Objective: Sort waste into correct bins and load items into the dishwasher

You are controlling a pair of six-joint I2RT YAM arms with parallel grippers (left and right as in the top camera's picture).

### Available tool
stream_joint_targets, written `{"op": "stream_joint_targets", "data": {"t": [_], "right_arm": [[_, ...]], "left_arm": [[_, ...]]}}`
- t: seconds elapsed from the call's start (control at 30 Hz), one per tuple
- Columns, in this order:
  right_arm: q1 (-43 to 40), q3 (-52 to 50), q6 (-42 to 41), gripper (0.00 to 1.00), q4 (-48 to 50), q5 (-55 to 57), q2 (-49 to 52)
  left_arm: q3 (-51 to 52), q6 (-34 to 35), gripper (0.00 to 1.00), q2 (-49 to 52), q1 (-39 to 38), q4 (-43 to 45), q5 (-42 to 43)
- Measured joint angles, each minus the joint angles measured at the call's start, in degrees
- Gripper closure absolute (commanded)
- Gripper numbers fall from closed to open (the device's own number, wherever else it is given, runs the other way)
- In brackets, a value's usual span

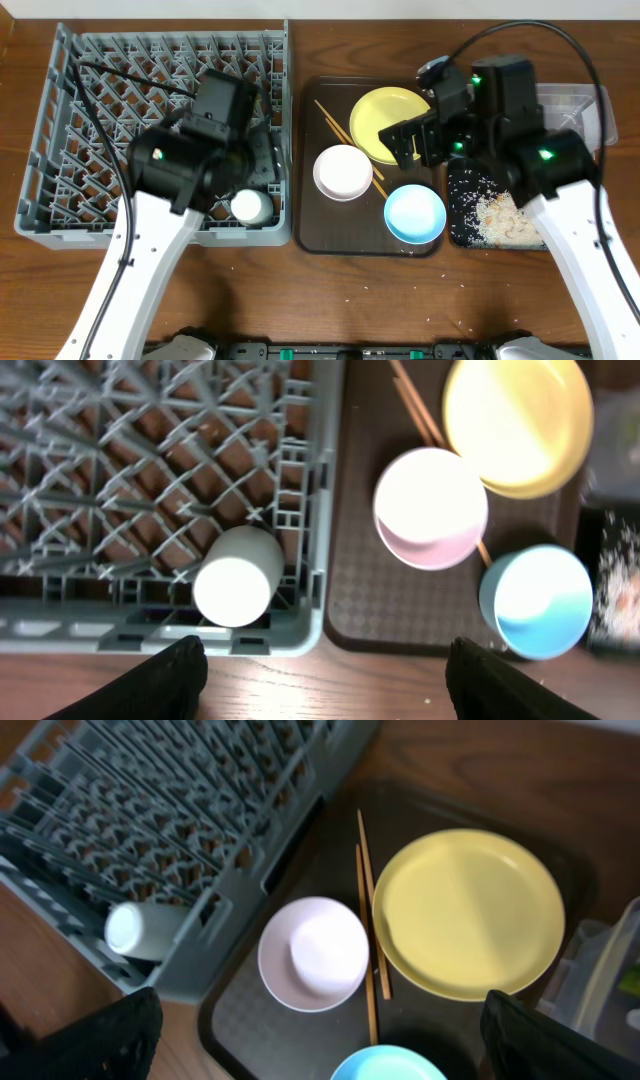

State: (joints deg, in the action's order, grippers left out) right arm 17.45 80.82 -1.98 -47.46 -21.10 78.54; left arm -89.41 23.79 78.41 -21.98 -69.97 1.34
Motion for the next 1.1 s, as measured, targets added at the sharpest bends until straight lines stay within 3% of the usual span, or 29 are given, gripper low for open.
{"op": "stream_joint_targets", "data": {"t": [0.23, 0.33, 0.77, 1.1], "right_arm": [[-0.90, 0.11, -0.17, 0.01, -1.29, 0.00, -2.10], [-1.92, 0.11, -0.31, 0.07, -2.54, 0.70, -2.08], [-1.92, 0.11, -0.76, 0.13, -3.13, 5.53, -0.28], [-0.92, 0.11, -5.01, 0.29, -2.27, 6.10, 4.57]], "left_arm": [[0.00, -8.39, 0.21, -0.15, -5.95, 0.11, 3.93], [0.00, -10.14, 0.20, 0.31, -7.28, 0.17, 4.79], [0.00, -11.87, 0.11, 2.75, -7.67, 1.09, 5.60], [0.00, -11.87, 0.11, 0.35, -7.67, 4.61, 4.81]]}}
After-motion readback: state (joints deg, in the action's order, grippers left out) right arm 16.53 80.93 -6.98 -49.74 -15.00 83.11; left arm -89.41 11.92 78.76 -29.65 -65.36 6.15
